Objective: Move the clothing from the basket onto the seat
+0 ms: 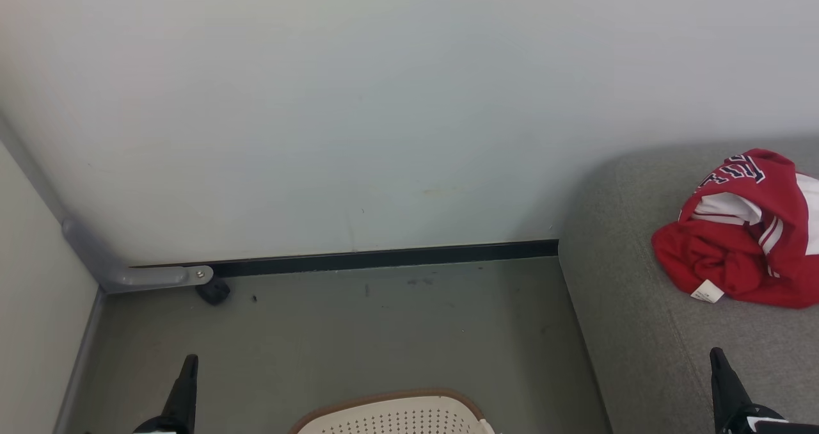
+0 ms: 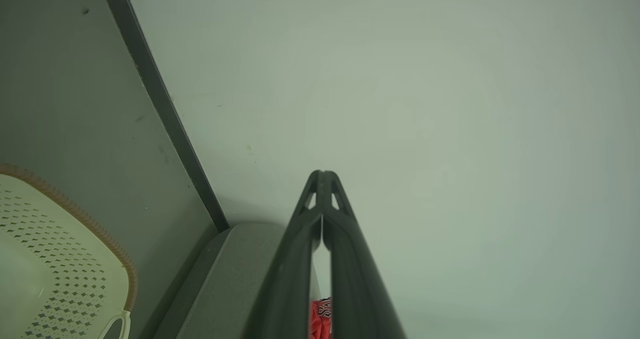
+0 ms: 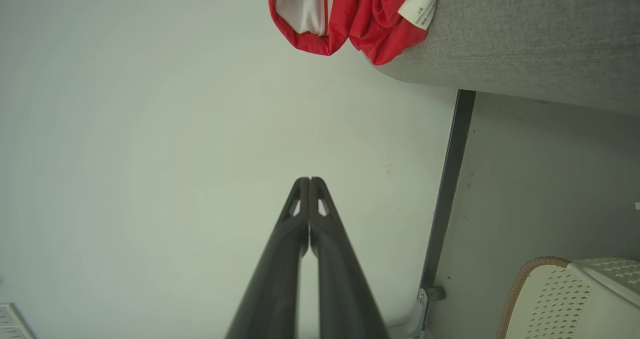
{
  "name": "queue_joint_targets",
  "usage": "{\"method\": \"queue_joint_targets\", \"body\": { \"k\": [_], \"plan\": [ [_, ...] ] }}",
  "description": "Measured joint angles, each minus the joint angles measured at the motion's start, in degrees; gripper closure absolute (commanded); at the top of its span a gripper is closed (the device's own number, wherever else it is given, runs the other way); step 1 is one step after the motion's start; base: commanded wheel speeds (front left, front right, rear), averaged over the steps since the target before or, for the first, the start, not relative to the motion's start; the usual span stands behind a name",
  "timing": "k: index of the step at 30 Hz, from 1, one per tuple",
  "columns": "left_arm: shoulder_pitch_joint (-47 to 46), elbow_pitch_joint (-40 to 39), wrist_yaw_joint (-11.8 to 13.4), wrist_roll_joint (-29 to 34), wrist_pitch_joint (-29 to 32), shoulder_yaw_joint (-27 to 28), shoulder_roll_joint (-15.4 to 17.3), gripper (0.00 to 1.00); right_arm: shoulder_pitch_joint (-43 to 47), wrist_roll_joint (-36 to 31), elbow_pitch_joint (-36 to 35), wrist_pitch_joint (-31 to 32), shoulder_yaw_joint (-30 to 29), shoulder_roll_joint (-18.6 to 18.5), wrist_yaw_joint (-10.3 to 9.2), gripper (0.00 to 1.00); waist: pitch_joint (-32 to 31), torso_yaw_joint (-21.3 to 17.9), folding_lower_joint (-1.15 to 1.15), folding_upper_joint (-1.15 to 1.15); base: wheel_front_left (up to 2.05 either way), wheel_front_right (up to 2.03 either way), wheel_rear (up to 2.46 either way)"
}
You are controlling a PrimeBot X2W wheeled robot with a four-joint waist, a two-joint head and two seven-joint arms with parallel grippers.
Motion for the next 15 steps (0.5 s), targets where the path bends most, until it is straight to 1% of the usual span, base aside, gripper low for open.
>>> {"method": "queue_joint_targets", "body": {
  "k": [15],
  "plan": [
    [0.0, 0.0, 0.0, 0.0, 0.0, 0.0, 0.0, 1.00, 0.0, 0.0, 0.0, 0.0, 0.0, 0.0, 0.00, 1.00, 0.0, 0.0, 0.00, 0.00, 0.00, 0.00, 0.00]
  ]
}}
